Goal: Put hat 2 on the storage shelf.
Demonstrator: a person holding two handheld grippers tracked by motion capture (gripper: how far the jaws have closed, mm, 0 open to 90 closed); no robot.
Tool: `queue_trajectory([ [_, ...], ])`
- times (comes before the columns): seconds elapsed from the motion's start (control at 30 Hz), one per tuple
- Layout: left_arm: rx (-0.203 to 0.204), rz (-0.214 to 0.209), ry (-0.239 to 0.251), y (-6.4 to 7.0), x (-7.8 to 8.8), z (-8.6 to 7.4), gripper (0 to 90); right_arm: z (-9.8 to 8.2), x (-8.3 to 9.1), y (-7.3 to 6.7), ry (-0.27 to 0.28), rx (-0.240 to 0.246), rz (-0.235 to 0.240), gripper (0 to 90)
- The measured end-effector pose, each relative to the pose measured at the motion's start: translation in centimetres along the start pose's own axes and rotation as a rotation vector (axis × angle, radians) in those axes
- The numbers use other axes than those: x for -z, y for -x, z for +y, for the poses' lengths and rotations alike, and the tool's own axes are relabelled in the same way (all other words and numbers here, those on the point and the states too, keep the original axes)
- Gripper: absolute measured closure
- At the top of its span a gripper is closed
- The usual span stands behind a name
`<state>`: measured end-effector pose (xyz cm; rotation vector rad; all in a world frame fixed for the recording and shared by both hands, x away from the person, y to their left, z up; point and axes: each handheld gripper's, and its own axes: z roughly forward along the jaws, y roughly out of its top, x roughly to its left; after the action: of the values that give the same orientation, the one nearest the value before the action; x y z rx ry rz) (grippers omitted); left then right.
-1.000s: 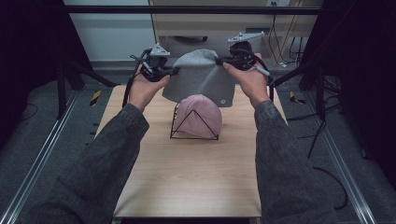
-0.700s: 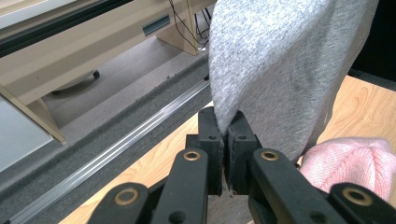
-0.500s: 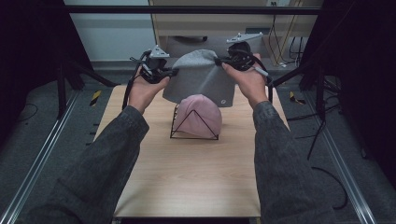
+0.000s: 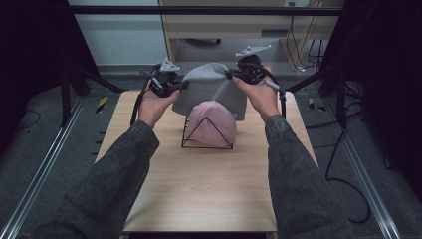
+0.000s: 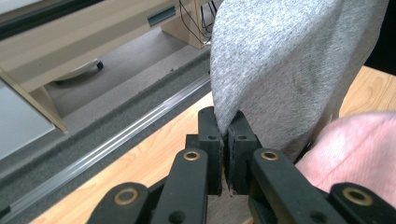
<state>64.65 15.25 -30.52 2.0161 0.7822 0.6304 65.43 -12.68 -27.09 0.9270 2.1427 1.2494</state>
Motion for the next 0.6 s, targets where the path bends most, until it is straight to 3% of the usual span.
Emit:
queue_trajectory([
  [0.23, 0.006, 0.000, -0.045, 0.4, -1.1, -2.7, 86.3, -2.3, -1.5, -0.8, -0.051, -0.005, 0.019, 86.0],
  [0.6, 0.012, 0.003, -0.083, 0.6, -1.7, -4.7, 86.3, -4.2, -2.9, -1.3, -0.093, -0.018, 0.036, 85.8],
])
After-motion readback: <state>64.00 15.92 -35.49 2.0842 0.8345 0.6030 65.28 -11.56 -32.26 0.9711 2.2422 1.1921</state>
